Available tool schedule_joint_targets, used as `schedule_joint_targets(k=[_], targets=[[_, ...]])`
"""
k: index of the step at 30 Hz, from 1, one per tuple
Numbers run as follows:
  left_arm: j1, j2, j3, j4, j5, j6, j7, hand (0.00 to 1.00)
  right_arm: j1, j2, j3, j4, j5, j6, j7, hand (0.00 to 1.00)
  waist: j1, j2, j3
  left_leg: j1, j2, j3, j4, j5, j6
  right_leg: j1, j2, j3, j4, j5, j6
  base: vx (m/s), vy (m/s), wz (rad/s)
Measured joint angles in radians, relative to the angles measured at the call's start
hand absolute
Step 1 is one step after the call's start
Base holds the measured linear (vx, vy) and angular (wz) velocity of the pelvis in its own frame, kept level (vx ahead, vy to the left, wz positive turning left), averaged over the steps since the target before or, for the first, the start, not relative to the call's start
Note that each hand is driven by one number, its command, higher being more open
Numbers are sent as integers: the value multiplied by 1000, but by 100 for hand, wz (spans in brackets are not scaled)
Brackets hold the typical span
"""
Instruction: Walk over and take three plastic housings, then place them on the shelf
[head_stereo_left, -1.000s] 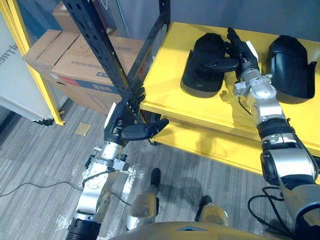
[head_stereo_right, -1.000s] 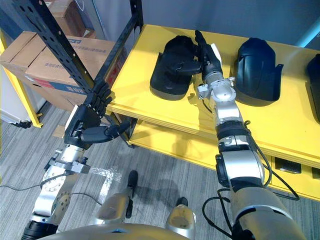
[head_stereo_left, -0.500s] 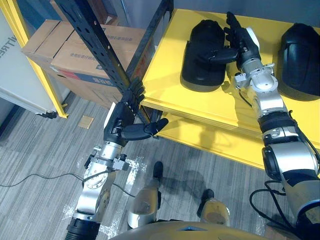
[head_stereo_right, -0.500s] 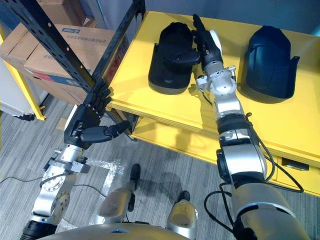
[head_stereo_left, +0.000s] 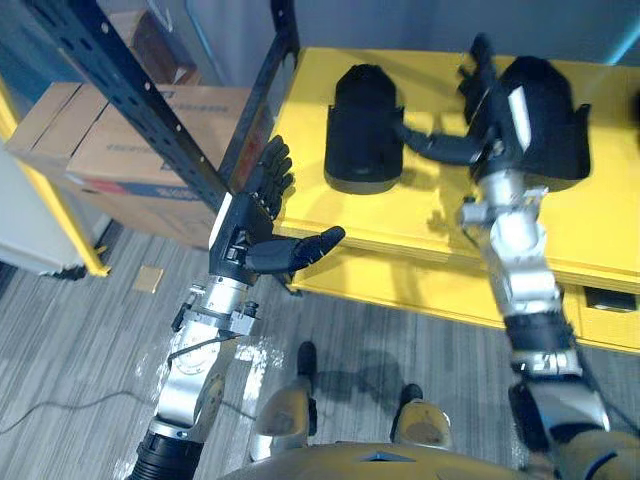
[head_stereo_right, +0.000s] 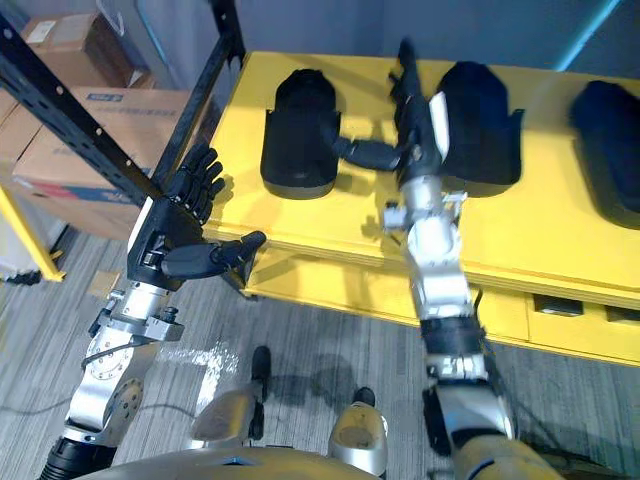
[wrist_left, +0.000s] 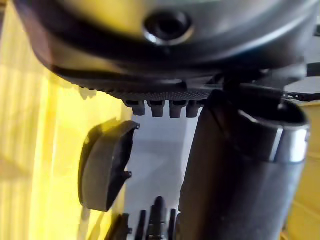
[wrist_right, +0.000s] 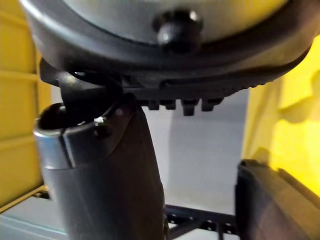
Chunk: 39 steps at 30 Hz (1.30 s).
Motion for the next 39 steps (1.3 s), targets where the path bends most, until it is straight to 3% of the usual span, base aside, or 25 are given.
schedule_joint_targets(k=[6, 28, 37, 39], targets=[[-7, -5, -16, 0, 34, 6, 4, 100, 126, 26, 65, -67, -2, 71, 110, 100, -8, -27, -36, 17, 2, 20, 0, -7, 0, 19, 6, 19, -40, 23, 5, 13, -6, -12], [21, -32, -8, 0, 115, 14, 94, 100, 205, 33, 156, -71, 45, 71, 242, 100, -4, -47, -78, 12, 3, 34, 0, -2, 0, 23, 17, 25, -79, 50, 3, -9, 1, -1], [21, -41, 5, 0, 281, 53, 183, 100, 207, 46, 182, -71, 33, 64, 174, 100, -2, -49, -79, 8, 2, 26, -1, 5, -4, 23, 17, 21, -79, 50, 2, 0, -5, 2], [17, -40, 5, 11, 365, 53, 226, 100, 211, 62, 180, -71, -6, 17, 115, 100, -7, -49, -79, 9, 2, 27, -1, 6, -4, 23, 17, 23, -78, 50, 2, 0, 0, 0]])
